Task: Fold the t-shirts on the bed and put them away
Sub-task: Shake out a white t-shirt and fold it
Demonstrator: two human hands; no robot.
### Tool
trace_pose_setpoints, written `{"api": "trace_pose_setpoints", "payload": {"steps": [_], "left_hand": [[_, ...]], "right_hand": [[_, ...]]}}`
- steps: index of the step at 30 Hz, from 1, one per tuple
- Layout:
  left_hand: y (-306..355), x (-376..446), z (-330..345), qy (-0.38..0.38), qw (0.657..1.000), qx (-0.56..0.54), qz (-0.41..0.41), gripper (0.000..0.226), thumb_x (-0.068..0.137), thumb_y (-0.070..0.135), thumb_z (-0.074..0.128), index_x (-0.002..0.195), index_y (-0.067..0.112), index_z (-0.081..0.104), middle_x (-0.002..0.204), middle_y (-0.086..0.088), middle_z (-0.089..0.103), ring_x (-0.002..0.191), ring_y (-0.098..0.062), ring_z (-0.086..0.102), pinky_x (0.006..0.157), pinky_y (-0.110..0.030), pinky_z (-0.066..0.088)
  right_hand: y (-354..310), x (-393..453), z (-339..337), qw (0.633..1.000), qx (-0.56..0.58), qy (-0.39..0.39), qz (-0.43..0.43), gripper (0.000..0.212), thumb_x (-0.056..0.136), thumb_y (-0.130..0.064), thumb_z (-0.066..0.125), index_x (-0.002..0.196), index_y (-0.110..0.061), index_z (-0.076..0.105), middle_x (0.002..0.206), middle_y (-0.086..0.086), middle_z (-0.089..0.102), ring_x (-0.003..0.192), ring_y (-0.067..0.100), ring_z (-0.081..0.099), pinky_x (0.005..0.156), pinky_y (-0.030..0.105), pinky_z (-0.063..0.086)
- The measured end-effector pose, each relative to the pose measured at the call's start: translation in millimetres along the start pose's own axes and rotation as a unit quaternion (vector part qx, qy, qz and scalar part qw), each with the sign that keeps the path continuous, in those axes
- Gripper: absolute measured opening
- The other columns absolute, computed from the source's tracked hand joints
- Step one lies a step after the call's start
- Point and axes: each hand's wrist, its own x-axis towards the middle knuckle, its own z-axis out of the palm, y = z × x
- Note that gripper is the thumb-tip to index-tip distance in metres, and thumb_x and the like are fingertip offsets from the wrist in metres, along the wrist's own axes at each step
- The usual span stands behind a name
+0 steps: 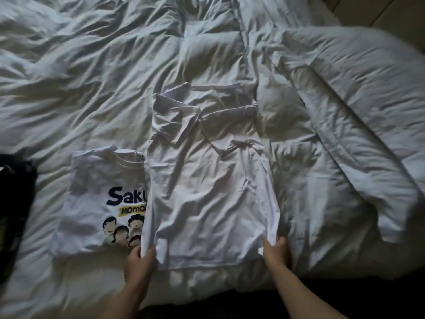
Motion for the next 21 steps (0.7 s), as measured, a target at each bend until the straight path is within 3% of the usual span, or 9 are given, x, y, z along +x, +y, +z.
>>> {"api": "trace_pose_setpoints", "payload": {"steps": [2,4,7,11,15,17,18,21], "left_hand": [[-0.7,-3.4,-5.3,0.017,0.998,0.057,-0.016,0.040,0.064,0.049,0.063,0.075,0.011,0.068,0.068,-0.014,0.068,0.070,-0.036,0.065,0.070,-0.043,0.054],[-4.3,-6.1,-13.4,0.004,0.992,0.122,-0.040,0.041,0.080,0.051,0.065,0.074,0.011,0.069,0.069,-0.014,0.070,0.073,-0.034,0.068,0.075,-0.039,0.055],[-6.5,-0.7,-23.6,-0.097,0.965,0.239,-0.051,0.056,0.081,0.061,0.057,0.087,0.007,0.071,0.075,-0.015,0.073,0.073,-0.029,0.072,0.075,-0.035,0.058],[24.9,5.8,-17.5,-0.203,0.909,0.357,-0.066,0.043,0.087,0.044,0.069,0.104,0.004,0.069,0.087,-0.018,0.074,0.081,-0.030,0.074,0.071,-0.035,0.060],[107.1,6.9,7.8,-0.309,0.857,0.395,-0.114,0.038,0.094,0.040,0.064,0.083,0.003,0.062,0.059,-0.006,0.067,0.048,-0.016,0.063,0.051,-0.026,0.052],[152.2,12.0,30.4,-0.329,0.849,0.409,-0.065,0.049,0.096,0.044,0.058,0.067,0.005,0.064,0.049,-0.001,0.063,0.040,-0.012,0.058,0.047,-0.021,0.049],[172.8,20.4,43.5,-0.313,0.861,0.401,-0.013,0.050,0.096,0.044,0.058,0.064,0.007,0.065,0.046,0.000,0.062,0.039,-0.011,0.058,0.048,-0.021,0.051],[217.9,44.6,77.2,-0.188,0.901,0.366,0.141,0.042,0.094,0.046,0.059,0.068,0.015,0.068,0.056,0.002,0.068,0.051,-0.011,0.066,0.064,-0.027,0.057]], "right_hand": [[2.7,1.4,-0.2,0.999,-0.028,0.010,0.033,0.050,0.090,-0.026,0.069,0.128,0.001,0.050,0.132,0.024,0.056,0.122,0.040,0.054,0.099,0.042,0.042],[4.5,4.3,-0.9,0.997,-0.054,-0.010,0.062,0.057,0.087,-0.021,0.073,0.130,0.005,0.046,0.136,0.028,0.051,0.127,0.042,0.048,0.104,0.042,0.039],[-2.3,6.1,1.9,0.992,-0.106,-0.015,0.068,0.080,0.081,-0.024,0.077,0.138,0.005,0.028,0.143,0.029,0.040,0.134,0.043,0.036,0.111,0.044,0.031],[-51.3,4.5,-4.0,0.943,-0.304,0.107,-0.081,0.062,0.083,-0.045,0.063,0.133,-0.015,0.041,0.138,0.014,0.039,0.127,0.034,0.038,0.106,0.043,0.031],[-135.7,17.7,0.0,0.920,-0.286,0.039,-0.264,0.046,0.092,-0.039,0.053,0.131,-0.016,0.046,0.138,0.010,0.044,0.125,0.030,0.044,0.102,0.039,0.037],[-177.5,27.1,9.4,0.911,-0.264,-0.011,-0.318,0.042,0.095,-0.036,0.052,0.131,-0.014,0.046,0.136,0.011,0.046,0.123,0.030,0.046,0.099,0.039,0.039],[-199.0,33.4,15.6,0.906,-0.251,-0.030,-0.339,0.042,0.095,-0.035,0.051,0.131,-0.013,0.046,0.136,0.011,0.047,0.123,0.030,0.047,0.099,0.039,0.040],[-247.6,45.0,34.0,0.896,-0.228,-0.077,-0.374,0.040,0.096,-0.036,0.052,0.129,-0.013,0.048,0.136,0.010,0.048,0.120,0.031,0.051,0.094,0.037,0.044]]}}
